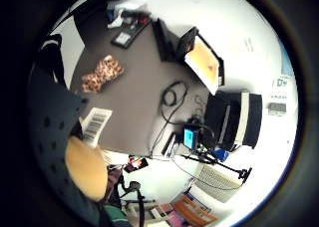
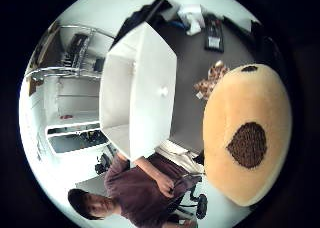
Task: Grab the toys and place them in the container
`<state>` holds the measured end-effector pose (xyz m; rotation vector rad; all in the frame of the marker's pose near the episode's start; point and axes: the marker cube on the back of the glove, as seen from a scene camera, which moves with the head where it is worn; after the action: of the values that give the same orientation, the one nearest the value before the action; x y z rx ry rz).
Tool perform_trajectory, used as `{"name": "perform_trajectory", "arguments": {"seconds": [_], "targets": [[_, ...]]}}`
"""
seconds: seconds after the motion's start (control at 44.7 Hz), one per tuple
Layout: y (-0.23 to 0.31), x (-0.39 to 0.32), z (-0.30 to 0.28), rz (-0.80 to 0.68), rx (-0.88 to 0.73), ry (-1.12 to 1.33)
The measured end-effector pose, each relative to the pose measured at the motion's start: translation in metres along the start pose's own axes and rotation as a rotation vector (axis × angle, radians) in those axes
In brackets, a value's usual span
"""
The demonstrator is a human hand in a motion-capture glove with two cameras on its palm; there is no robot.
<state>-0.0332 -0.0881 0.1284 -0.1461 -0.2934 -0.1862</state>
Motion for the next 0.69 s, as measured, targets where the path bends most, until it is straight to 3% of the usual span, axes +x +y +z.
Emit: {"name": "perform_trajectory", "arguments": {"seconds": [0.246, 0.694], "targets": [[-0.009, -0.049, -0.069, -0.031, 0.064, 0.106], [-0.046, -0.278, -0.076, -0.401, 0.046, 0.072]]}}
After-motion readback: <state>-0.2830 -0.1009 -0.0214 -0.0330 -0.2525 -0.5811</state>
